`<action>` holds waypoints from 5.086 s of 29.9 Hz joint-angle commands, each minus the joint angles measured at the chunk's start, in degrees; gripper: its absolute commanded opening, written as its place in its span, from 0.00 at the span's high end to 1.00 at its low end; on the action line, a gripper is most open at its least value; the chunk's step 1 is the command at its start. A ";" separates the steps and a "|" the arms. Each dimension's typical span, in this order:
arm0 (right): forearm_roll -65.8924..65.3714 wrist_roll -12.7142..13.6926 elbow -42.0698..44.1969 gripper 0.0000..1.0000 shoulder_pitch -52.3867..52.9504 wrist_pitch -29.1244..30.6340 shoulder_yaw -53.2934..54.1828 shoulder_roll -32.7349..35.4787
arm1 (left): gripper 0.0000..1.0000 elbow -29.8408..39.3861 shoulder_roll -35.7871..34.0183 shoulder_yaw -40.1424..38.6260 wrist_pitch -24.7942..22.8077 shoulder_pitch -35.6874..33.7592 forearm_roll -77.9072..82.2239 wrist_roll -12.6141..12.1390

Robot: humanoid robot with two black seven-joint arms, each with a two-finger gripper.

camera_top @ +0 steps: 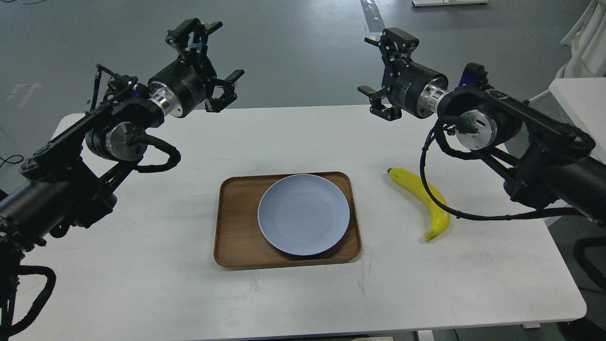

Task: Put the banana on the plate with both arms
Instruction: 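Lower the right gripper toward the yellow banana, then close the right gripper on the banana, then lift the banana with the right gripper and lower it onto the plate, then open the right gripper and raise the right arm away from the plate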

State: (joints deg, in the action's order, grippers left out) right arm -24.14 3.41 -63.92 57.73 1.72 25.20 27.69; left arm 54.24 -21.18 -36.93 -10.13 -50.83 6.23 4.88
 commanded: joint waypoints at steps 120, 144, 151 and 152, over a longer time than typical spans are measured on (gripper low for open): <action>-67.62 -26.70 12.77 0.13 2.66 -12.62 -41.55 -12.31 | 0.02 0.69 -5.89 1.33 -1.65 2.93 1.24 1.00; -1.30 -18.10 7.06 0.00 9.60 -5.51 -16.79 -8.71 | 0.02 0.43 -5.36 0.36 -1.74 4.16 0.28 0.92; 20.43 -8.87 7.67 0.00 5.65 -3.04 -2.81 -8.26 | 0.02 0.52 -3.26 -1.38 -1.74 5.82 0.01 0.92; 21.32 -7.73 8.28 0.00 4.86 -3.04 -1.83 -8.44 | 0.02 0.52 -2.73 -2.26 -1.74 6.35 0.01 0.92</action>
State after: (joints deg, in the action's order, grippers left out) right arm -7.29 -7.39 -56.69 64.41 -1.57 19.77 19.54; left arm 54.76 -25.02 -37.30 -11.83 -45.79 6.32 5.80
